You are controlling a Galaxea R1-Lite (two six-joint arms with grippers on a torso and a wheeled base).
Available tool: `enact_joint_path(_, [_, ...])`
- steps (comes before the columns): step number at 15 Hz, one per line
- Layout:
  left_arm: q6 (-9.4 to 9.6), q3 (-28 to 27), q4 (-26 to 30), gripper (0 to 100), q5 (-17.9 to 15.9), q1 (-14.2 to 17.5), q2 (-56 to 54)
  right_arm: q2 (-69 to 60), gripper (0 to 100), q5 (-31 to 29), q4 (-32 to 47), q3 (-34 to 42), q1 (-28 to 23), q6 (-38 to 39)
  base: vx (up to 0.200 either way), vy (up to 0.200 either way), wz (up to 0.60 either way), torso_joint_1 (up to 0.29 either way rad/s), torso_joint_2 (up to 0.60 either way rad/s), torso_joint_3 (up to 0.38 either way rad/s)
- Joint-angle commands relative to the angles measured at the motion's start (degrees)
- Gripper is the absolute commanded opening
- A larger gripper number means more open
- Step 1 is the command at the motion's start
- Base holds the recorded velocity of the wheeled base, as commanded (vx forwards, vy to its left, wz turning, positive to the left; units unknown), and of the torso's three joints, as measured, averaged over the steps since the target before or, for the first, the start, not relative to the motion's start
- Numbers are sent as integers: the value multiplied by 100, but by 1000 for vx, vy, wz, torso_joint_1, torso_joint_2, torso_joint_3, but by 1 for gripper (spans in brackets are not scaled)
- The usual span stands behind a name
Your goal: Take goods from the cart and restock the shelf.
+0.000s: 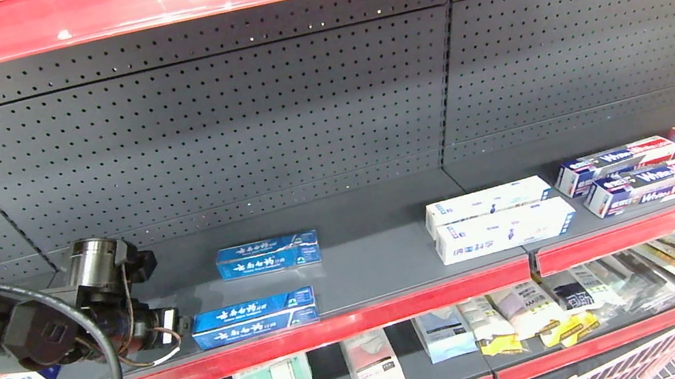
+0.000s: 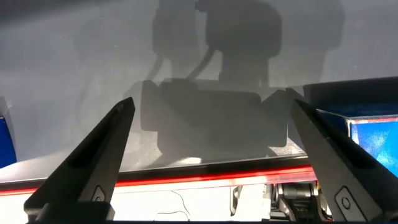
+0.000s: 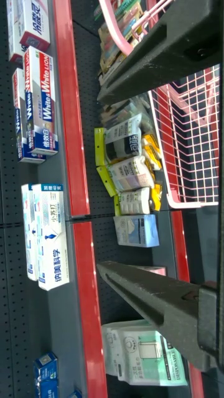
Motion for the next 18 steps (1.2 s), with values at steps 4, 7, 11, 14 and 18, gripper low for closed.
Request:
enact_joint_path(4, [2, 7, 5, 100, 1, -41, -23, 5, 100, 7, 0, 1, 1, -4, 0, 0, 0, 0, 0, 0])
enact_joint_path(7, [2, 7, 5, 100, 1, -50, -23, 5, 100, -2, 0, 1, 1, -4, 0, 0, 0, 0, 0, 0])
enact_joint_path(11, [2, 7, 14, 100, 1, -76, -31, 5, 100, 7, 0, 1, 1, -4, 0, 0, 0, 0, 0, 0])
enact_joint_path(14, [-16, 7, 23, 100, 1, -111, -40, 5, 100, 7, 0, 1, 1, -4, 0, 0, 0, 0, 0, 0])
enact_joint_path(18, [-16, 7, 14, 100, 1, -120, -40, 5, 100, -2, 0, 1, 1, -4, 0, 0, 0, 0, 0, 0])
